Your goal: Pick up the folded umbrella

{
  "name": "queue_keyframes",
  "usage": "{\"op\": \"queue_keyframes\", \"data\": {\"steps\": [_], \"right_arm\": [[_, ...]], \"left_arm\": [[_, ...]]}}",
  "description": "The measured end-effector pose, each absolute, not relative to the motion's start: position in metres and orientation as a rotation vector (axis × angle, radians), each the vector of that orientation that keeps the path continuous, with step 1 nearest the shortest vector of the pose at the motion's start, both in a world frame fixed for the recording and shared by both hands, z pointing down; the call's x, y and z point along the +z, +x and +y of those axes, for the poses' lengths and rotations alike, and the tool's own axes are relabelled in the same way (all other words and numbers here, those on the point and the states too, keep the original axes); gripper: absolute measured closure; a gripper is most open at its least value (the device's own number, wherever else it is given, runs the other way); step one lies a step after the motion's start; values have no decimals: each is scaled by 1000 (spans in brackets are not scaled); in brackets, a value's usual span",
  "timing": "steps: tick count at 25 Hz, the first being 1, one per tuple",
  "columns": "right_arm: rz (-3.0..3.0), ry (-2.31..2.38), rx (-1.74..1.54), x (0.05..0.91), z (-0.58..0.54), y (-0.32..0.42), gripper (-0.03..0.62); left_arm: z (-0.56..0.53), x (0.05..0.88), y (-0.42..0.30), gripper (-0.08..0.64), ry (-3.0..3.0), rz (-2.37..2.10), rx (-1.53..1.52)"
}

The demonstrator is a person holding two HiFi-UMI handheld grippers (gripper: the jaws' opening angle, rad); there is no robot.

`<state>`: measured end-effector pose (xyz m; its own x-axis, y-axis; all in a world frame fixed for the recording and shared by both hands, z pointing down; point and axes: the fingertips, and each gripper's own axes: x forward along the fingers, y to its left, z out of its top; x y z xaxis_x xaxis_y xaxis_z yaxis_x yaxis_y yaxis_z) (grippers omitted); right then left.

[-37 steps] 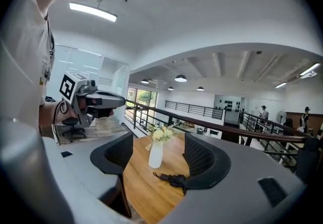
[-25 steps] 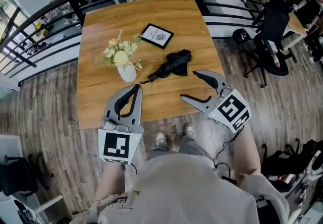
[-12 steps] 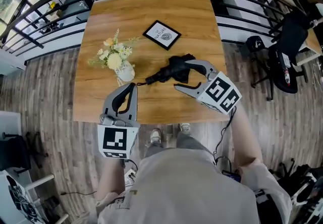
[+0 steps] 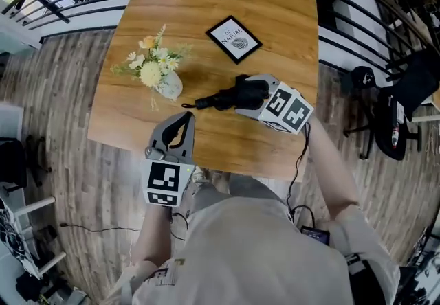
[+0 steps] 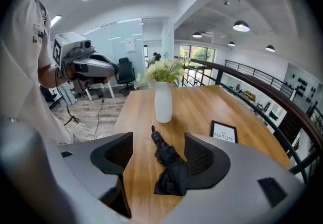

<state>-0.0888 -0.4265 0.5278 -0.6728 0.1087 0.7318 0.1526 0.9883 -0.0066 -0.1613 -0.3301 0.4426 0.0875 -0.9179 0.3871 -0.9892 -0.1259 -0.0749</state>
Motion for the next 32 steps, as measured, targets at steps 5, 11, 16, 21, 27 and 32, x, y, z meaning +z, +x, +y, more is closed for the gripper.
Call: {"op": "queue_keyframes", "data": {"steps": [5,11,16,21,27,32], "right_arm": [[-2198,-296,-103,585,-434,-101,252],[-2063,-348,-129,649,-445,-105,252],[-1951,-368,-115,696,-453,-96,252],[-1955,-375,-103,725,-460,-107,250],[-1913,-415,-257,731,-465,-114,250],[-1863,-387,-390,751,-473,-121,245]], "left_arm": [[-332,475,-171,543,2032,-1934,478],[-332,512,-174,543,1962,-1889,487],[-328,538,-173,543,1915,-1848,476],[-320,558,-182,543,1831,-1846,521],[-320,564,-176,543,1824,-1824,562],[-320,568,-176,543,1814,-1827,596]]}}
